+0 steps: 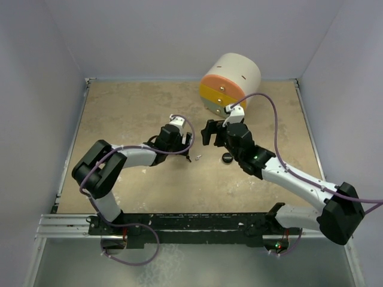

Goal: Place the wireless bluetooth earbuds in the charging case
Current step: Pick up the charging case at the center of the board.

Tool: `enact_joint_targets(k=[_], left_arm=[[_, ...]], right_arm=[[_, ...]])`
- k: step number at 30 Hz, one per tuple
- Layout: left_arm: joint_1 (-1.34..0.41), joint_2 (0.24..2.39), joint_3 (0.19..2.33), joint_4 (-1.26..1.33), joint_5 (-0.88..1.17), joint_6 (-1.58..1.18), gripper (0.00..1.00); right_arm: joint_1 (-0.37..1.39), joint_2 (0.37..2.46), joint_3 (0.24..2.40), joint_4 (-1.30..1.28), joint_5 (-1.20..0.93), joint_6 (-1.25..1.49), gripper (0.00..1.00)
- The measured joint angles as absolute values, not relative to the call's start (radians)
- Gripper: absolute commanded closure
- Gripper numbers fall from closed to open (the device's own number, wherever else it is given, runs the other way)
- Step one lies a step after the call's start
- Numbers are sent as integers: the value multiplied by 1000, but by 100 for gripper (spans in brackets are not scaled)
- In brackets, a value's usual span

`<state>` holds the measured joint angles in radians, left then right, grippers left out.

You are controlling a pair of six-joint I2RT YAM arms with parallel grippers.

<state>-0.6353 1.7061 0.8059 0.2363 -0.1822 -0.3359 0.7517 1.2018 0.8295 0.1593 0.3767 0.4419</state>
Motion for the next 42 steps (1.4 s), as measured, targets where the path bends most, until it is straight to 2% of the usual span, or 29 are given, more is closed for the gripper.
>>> enact_joint_targets(k=[7, 10, 21, 30, 34, 41, 42], left_arm=[[-635, 1804, 865, 315, -105, -294, 17], [-635, 1829, 883, 345, -76, -291, 23], [-647, 1865, 925, 340, -77, -266, 25], [-691, 1865, 925, 308, -176, -224, 42], [-697, 1865, 918, 311, -208, -216, 57], [-702, 1854, 908, 307, -225, -214, 100], [-702, 1844, 900, 303, -224, -214, 100]], right_arm=[[749, 1183, 788, 155, 377, 434, 3], [745, 1181, 779, 155, 377, 434, 3], [738, 1132, 760, 155, 377, 430, 3], [737, 1132, 752, 155, 377, 429, 3], [736, 1132, 746, 155, 377, 429, 3], [731, 1132, 745, 155, 373, 430, 6], [727, 1132, 745, 155, 367, 430, 7]])
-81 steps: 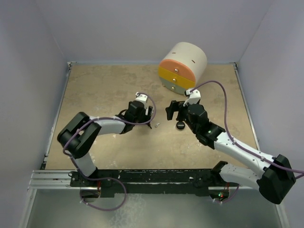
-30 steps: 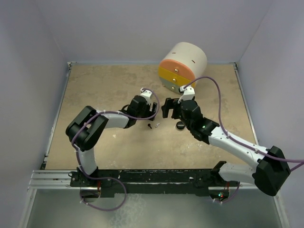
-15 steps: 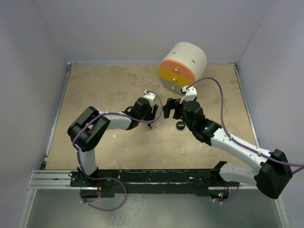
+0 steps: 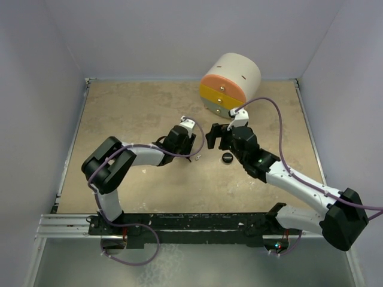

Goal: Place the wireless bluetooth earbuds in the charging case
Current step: Pick up the charging case at the center of the board.

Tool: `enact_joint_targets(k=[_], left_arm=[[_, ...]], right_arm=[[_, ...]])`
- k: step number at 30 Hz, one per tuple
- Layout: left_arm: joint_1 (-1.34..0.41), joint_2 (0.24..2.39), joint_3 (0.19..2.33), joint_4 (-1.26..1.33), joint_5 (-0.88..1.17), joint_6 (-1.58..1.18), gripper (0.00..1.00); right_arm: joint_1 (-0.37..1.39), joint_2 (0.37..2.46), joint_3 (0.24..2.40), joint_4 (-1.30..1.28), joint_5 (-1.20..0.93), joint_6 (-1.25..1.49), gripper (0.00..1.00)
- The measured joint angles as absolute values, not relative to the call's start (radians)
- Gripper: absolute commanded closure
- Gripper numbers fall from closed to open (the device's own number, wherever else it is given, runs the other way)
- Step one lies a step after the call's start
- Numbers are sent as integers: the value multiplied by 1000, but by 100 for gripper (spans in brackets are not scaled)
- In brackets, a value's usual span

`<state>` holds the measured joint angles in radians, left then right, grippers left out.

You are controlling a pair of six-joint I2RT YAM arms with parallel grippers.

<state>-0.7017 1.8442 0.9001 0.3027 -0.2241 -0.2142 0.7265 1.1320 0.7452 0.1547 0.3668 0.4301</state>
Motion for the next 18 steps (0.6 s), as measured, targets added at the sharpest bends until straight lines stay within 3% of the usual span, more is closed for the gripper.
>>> enact_joint_targets(k=[7, 12, 18], left_arm=[[-702, 1623, 791, 199, -189, -213, 100], [-704, 1448, 767, 193, -144, -198, 100], [-735, 1392, 765, 173, -108, -179, 100]], right_arm=[[578, 1172, 728, 199, 179, 447, 8], [541, 1203, 696, 267, 25, 466, 17], [529, 1283, 678, 402, -167, 500, 23]])
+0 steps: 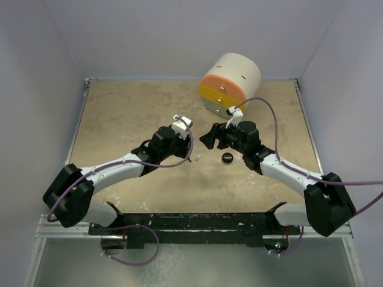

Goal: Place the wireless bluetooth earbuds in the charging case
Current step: Pick up the charging case at the center of the board.

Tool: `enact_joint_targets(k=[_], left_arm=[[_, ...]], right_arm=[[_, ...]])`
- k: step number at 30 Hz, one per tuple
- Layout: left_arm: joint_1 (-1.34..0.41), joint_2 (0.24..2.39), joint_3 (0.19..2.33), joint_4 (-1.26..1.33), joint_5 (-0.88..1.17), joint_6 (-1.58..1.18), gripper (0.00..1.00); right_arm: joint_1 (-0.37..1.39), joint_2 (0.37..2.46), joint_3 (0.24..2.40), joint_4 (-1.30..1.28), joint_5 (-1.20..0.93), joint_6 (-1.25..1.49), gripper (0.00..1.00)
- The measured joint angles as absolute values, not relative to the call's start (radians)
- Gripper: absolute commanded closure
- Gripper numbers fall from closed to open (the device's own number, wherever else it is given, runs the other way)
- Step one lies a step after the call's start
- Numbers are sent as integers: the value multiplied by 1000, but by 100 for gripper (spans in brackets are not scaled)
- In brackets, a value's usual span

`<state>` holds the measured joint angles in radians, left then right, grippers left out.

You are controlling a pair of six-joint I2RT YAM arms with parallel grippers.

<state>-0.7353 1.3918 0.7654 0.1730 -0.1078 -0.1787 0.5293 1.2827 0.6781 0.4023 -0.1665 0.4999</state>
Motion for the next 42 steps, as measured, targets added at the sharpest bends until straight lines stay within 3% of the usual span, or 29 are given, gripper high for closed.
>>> enact_joint_targets(k=[19, 34, 42], left_arm=[[-802, 1391, 766, 95, -25, -84, 100], [-841, 1400, 803, 115, 4, -67, 100], [-867, 1411, 810, 119, -6, -56, 100]], right_arm=[[458, 1411, 600, 644, -545, 553, 42], [458, 1469, 564, 777, -633, 597, 45], [458, 1486, 548, 817, -665, 623, 61]])
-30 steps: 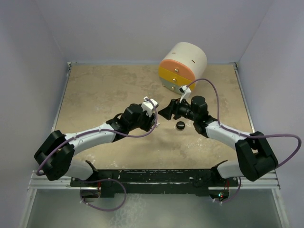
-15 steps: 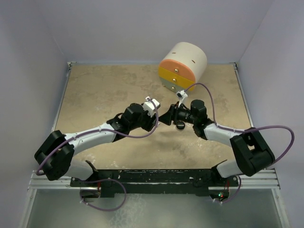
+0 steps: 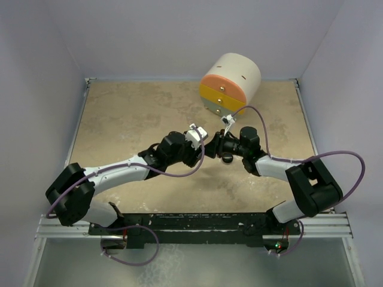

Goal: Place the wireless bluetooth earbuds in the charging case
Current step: Pick up the charging case at the center of the board.

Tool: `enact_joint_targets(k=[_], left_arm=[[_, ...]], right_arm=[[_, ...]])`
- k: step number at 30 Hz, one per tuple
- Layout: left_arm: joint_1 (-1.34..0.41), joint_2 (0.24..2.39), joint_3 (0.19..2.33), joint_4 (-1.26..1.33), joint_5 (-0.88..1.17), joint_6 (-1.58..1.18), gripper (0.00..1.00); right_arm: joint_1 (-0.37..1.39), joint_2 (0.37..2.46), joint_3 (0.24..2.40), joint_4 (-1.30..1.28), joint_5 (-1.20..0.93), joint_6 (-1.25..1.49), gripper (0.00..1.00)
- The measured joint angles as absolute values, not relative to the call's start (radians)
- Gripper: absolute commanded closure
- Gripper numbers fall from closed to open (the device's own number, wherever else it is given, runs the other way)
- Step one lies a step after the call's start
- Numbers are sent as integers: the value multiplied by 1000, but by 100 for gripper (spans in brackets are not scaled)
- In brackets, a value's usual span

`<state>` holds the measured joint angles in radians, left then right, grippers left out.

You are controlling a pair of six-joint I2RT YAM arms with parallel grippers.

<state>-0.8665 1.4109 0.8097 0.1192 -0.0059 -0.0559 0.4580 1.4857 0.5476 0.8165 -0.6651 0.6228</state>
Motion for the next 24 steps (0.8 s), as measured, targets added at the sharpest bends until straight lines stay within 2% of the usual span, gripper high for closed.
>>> enact_joint_targets(k=[7, 8, 10, 12, 14, 15, 17, 18, 19, 22, 24], left_arm=[[-873, 1411, 810, 121, -33, -52, 100], [-874, 1411, 810, 121, -39, -49, 96], [-878, 1411, 810, 121, -51, -47, 79], [-880, 1411, 810, 121, -61, -42, 71], [-880, 1411, 810, 121, -66, -42, 70], [-880, 1411, 810, 121, -68, -42, 73], [-881, 1411, 807, 126, -73, -42, 87], [-881, 1411, 806, 128, -75, -42, 96], [-882, 1410, 804, 132, -78, -43, 100], [-884, 1407, 802, 136, -86, -43, 100], [-884, 1404, 800, 147, -94, -43, 100]], right_arm=[[457, 1486, 538, 851, -675, 657, 83], [457, 1486, 537, 853, -674, 661, 87], [456, 1486, 537, 857, -672, 671, 93], [454, 1485, 537, 860, -669, 680, 97], [453, 1485, 537, 863, -668, 686, 98], [453, 1485, 537, 865, -666, 689, 98], [453, 1485, 537, 868, -664, 691, 97], [453, 1485, 537, 869, -664, 692, 94], [453, 1485, 537, 870, -664, 693, 85], [453, 1486, 537, 875, -665, 700, 51], [452, 1486, 537, 877, -677, 703, 42]])
